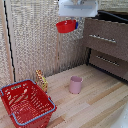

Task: Transport the gripper mindfully toward the orange-red bowl and clasp it to elevate with ease. Ensure your robot's arm aligns efficiently with the top drawer's opening. Carefully slide the orange-red bowl into the designated spot with precision. After confirmation, withdraw the gripper gently. Close the drawer smoothly by transitioning the gripper to its handle.

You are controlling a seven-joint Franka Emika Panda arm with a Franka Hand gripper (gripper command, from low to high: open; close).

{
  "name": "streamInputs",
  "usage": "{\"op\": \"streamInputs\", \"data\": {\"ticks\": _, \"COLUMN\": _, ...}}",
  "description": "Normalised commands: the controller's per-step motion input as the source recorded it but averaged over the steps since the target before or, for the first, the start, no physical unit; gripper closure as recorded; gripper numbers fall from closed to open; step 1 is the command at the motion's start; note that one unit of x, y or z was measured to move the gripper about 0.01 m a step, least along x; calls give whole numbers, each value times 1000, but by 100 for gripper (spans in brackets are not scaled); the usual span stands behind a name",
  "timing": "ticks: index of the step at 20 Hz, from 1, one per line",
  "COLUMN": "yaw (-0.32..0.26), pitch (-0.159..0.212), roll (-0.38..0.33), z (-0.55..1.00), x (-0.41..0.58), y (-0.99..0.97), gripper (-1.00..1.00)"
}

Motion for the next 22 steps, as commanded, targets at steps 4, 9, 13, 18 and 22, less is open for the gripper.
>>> {"op": "streamInputs", "data": {"ticks": 4, "yaw": -197, "pitch": 16, "roll": -5, "z": 789, "x": 47, "y": -242, "gripper": 100}}
{"op": "streamInputs", "data": {"ticks": 9, "yaw": -195, "pitch": 9, "roll": -2, "z": 814, "x": 31, "y": -275, "gripper": 100}}
{"op": "streamInputs", "data": {"ticks": 13, "yaw": -198, "pitch": 0, "roll": 0, "z": 774, "x": 56, "y": -326, "gripper": 100}}
{"op": "streamInputs", "data": {"ticks": 18, "yaw": -213, "pitch": 1, "roll": 1, "z": 708, "x": 75, "y": -487, "gripper": 100}}
{"op": "streamInputs", "data": {"ticks": 22, "yaw": -187, "pitch": 44, "roll": 13, "z": 566, "x": 34, "y": -592, "gripper": 100}}
